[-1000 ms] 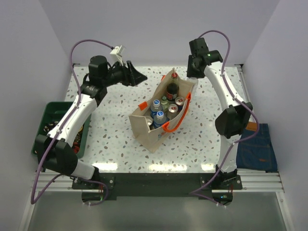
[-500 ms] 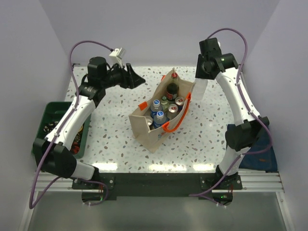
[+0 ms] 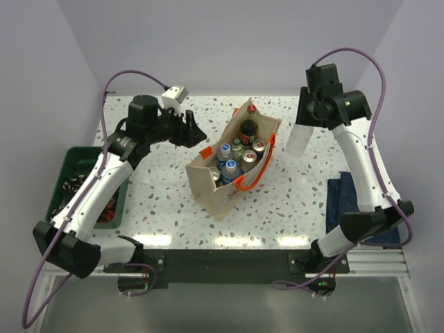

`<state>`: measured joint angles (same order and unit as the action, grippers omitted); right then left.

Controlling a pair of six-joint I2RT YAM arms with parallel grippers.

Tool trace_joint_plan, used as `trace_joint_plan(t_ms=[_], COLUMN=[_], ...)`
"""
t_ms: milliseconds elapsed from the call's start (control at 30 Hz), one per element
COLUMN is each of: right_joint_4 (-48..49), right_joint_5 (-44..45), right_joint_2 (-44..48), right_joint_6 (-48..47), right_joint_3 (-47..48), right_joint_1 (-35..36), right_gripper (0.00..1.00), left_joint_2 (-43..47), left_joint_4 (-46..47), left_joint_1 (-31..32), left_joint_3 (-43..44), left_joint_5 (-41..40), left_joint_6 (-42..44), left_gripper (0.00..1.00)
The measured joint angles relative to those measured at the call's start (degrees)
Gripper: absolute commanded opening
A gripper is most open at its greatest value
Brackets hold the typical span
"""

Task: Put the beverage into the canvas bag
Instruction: Pick up the drink from the center of the board.

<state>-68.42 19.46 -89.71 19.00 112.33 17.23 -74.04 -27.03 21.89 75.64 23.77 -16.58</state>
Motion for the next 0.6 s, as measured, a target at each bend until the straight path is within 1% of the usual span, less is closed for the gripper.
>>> trace_joint_plan(t_ms=[333, 467, 600], right_joint_4=[-3.7, -5.0, -6.9], right_joint_5=[-3.1, -2.9, -0.9], right_joint_2=[7.9, 10.1, 11.2], right_joint_6=[-1.5, -1.0, -0.5], right_joint_3=[-5.4, -6.8, -7.8], right_joint_1=[0.9, 2.9, 7.0], right_gripper=[0.0, 0.0, 0.0], left_joint_2=[10.2, 13.4, 15.1], left_joint_4=[-8.2, -12.1, -16.5], left_joint_1=[3.1, 3.4, 4.0], left_joint_3=[-2.4, -3.6, -3.9], left_joint_5=[-7.2, -9.7, -12.1], left_joint_6=[1.2, 0.6, -0.5], left_gripper=[0.61, 0.61, 0.6])
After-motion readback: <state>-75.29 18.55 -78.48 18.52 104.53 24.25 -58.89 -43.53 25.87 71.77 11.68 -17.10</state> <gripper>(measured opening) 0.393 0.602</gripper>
